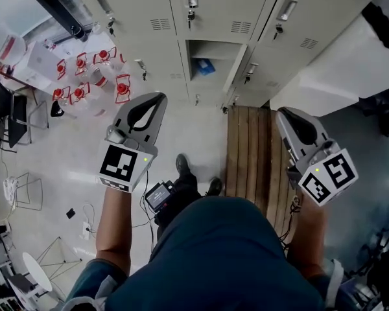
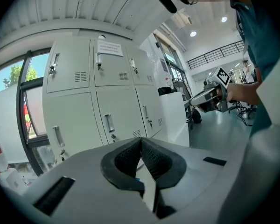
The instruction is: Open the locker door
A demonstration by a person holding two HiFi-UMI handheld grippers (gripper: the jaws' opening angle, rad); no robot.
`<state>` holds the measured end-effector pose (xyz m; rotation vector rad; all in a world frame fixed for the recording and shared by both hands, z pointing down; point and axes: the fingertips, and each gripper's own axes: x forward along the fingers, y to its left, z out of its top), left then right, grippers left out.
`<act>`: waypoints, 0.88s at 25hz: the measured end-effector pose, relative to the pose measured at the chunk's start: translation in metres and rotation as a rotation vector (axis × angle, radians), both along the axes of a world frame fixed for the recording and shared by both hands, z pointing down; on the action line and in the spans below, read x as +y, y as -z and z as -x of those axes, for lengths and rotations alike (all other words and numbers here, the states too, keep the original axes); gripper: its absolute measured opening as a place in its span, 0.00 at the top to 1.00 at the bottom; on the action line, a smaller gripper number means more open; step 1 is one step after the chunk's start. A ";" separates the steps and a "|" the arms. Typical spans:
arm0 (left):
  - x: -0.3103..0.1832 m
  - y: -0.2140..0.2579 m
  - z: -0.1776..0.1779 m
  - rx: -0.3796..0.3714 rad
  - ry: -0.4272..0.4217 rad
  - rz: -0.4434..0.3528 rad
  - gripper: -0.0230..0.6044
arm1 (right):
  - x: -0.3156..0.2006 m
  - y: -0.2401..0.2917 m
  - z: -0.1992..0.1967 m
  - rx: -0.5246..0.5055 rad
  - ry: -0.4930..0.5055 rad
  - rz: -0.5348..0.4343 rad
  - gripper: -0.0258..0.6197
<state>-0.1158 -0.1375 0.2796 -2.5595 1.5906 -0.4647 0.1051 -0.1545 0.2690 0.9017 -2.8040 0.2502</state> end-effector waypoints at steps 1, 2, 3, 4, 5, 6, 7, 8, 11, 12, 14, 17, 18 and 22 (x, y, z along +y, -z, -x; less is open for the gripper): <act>0.004 0.008 -0.003 0.005 -0.003 -0.011 0.94 | 0.002 0.005 0.000 -0.003 0.007 -0.006 0.90; 0.008 0.016 -0.005 0.011 -0.003 -0.020 0.94 | 0.003 0.008 0.000 -0.006 0.014 -0.012 0.90; 0.011 0.023 -0.007 0.015 -0.001 -0.028 0.94 | 0.004 0.012 0.000 -0.007 0.019 -0.017 0.90; 0.015 0.029 -0.008 0.018 0.003 -0.035 0.94 | 0.005 0.015 0.000 -0.008 0.025 -0.023 0.90; 0.018 0.035 -0.008 0.022 0.007 -0.041 0.94 | 0.006 0.018 -0.001 -0.010 0.030 -0.027 0.90; 0.022 0.041 -0.009 0.024 0.012 -0.046 0.94 | 0.007 0.021 0.000 -0.011 0.035 -0.031 0.90; 0.025 0.046 -0.009 0.025 0.015 -0.051 0.94 | 0.008 0.023 0.000 -0.010 0.040 -0.036 0.90; 0.027 0.051 -0.010 0.024 0.017 -0.055 0.94 | 0.009 0.026 0.000 -0.007 0.045 -0.043 0.90; 0.034 0.063 -0.011 0.025 0.025 -0.064 0.94 | 0.011 0.031 -0.001 0.026 0.058 -0.079 0.90; 0.037 0.066 -0.011 0.026 0.029 -0.066 0.94 | 0.013 0.033 -0.001 0.036 0.060 -0.089 0.90; 0.040 0.069 -0.011 0.029 0.037 -0.069 0.94 | 0.015 0.035 -0.003 0.043 0.066 -0.098 0.91; 0.043 0.067 -0.012 0.033 0.042 -0.065 0.94 | 0.016 0.037 -0.005 0.041 0.069 -0.102 0.91; 0.044 0.066 -0.012 0.034 0.043 -0.062 0.94 | 0.016 0.037 -0.006 0.040 0.069 -0.102 0.91; 0.044 0.064 -0.014 0.040 0.041 -0.054 0.94 | 0.016 0.037 -0.008 0.040 0.065 -0.100 0.91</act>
